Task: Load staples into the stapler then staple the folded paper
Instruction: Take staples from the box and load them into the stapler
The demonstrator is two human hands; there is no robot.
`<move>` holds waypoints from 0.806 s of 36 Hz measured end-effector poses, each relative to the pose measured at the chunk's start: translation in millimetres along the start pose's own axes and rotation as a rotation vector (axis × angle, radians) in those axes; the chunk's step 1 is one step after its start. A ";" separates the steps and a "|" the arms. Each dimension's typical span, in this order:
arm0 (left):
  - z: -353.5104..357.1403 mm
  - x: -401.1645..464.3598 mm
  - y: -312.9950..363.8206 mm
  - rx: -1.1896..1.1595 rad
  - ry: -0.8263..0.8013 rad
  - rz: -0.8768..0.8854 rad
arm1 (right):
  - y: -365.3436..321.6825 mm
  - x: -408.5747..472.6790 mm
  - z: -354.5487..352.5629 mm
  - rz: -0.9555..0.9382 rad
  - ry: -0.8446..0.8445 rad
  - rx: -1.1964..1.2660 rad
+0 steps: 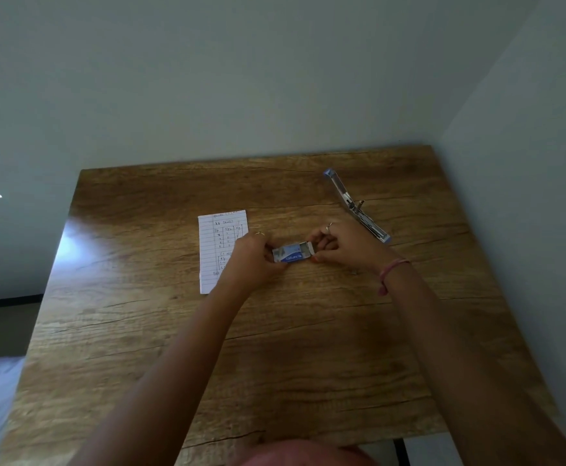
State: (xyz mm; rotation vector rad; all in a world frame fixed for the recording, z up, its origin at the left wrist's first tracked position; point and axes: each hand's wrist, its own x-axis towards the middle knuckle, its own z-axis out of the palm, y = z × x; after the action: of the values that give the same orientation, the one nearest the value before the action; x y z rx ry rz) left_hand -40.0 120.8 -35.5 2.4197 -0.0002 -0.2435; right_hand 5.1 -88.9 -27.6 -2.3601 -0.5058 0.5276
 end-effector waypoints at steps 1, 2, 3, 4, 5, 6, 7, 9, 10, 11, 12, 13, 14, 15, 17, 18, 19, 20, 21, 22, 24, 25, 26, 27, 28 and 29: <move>-0.7 -1.3 -0.9 0.010 -0.005 0.005 | 0.0 -1.7 -0.2 -0.007 0.003 -0.002; -1.4 -2.6 -1.9 0.017 -0.009 0.007 | -0.1 -3.3 -0.4 -0.012 0.005 -0.001; -2.1 -3.8 -3.1 0.022 -0.013 0.006 | -0.1 -4.8 -0.4 -0.016 0.006 0.001; -2.5 -5.0 -4.6 0.027 -0.019 0.005 | 0.0 -6.2 -0.5 -0.022 0.006 0.000; -2.8 -6.2 -5.9 0.033 -0.023 0.005 | 0.0 -7.1 -0.6 -0.027 0.007 -0.003; -3.1 -7.6 -7.0 0.041 -0.025 0.009 | -0.1 -7.8 -0.6 -0.030 0.008 -0.006; -3.5 -9.1 -7.7 0.048 -0.028 0.015 | -0.4 -8.2 -0.6 -0.030 0.009 -0.009; -4.2 -11.1 -8.6 0.068 -0.039 0.028 | -1.5 -8.7 -0.5 -0.027 0.009 -0.023; -4.7 -11.8 -8.8 0.082 -0.048 0.032 | -2.4 -9.1 -0.3 -0.024 0.006 -0.036; -5.5 -12.4 -8.6 0.098 -0.059 0.033 | -3.3 -9.5 -0.1 -0.022 0.002 -0.050; -6.4 -13.0 -8.4 0.112 -0.070 0.037 | -4.2 -9.7 0.1 -0.019 -0.006 -0.061; -7.3 -13.2 -8.4 0.121 -0.080 0.043 | -4.9 -9.9 0.2 -0.016 -0.016 -0.071; -8.1 -13.3 -8.3 0.125 -0.089 0.047 | -5.5 -10.1 0.3 -0.012 -0.025 -0.079; -9.0 -13.4 -8.4 0.128 -0.097 0.048 | -6.0 -10.1 0.4 -0.008 -0.033 -0.084; -10.6 -13.5 -8.2 0.135 -0.108 0.052 | -6.7 -9.6 0.5 -0.001 -0.041 -0.089; -11.3 -13.4 -8.1 0.136 -0.113 0.055 | -7.1 -9.5 0.4 0.004 -0.045 -0.092; -11.9 -13.2 -7.9 0.137 -0.118 0.058 | -7.7 -9.4 0.1 0.008 -0.051 -0.095; -12.4 -13.1 -7.7 0.139 -0.122 0.062 | -8.2 -9.5 -0.2 0.010 -0.059 -0.099; -12.9 -13.1 -7.5 0.139 -0.123 0.066 | -9.0 -10.0 -0.5 0.008 -0.065 -0.102; -13.3 -13.3 -7.3 0.138 -0.122 0.069 | -10.1 -10.5 -0.8 0.001 -0.068 -0.102; -13.9 -13.8 -7.1 0.134 -0.121 0.069 | -13.4 -12.2 -0.4 -0.037 -0.040 -0.104; -14.0 -14.2 -6.8 0.135 -0.123 0.069 | -15.2 -12.6 0.6 -0.066 -0.008 -0.119; -14.0 -14.5 -6.6 0.139 -0.123 0.069 | -16.9 -12.9 1.7 -0.095 0.026 -0.144; -14.0 -14.8 -6.3 0.141 -0.121 0.068 | -19.0 -12.6 2.8 -0.119 0.051 -0.176; -14.0 -14.9 -6.0 0.141 -0.119 0.068 | -21.5 -12.2 3.9 -0.136 0.061 -0.210; -14.1 -14.8 -5.8 0.143 -0.117 0.070 | -24.0 -11.4 4.7 -0.148 0.056 -0.251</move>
State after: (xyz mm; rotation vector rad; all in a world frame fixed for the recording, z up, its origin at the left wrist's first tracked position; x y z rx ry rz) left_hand -52.5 135.3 -26.2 2.5378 -0.1598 -0.3633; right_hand -12.0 -74.9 -12.1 -2.5399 -0.7518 0.3459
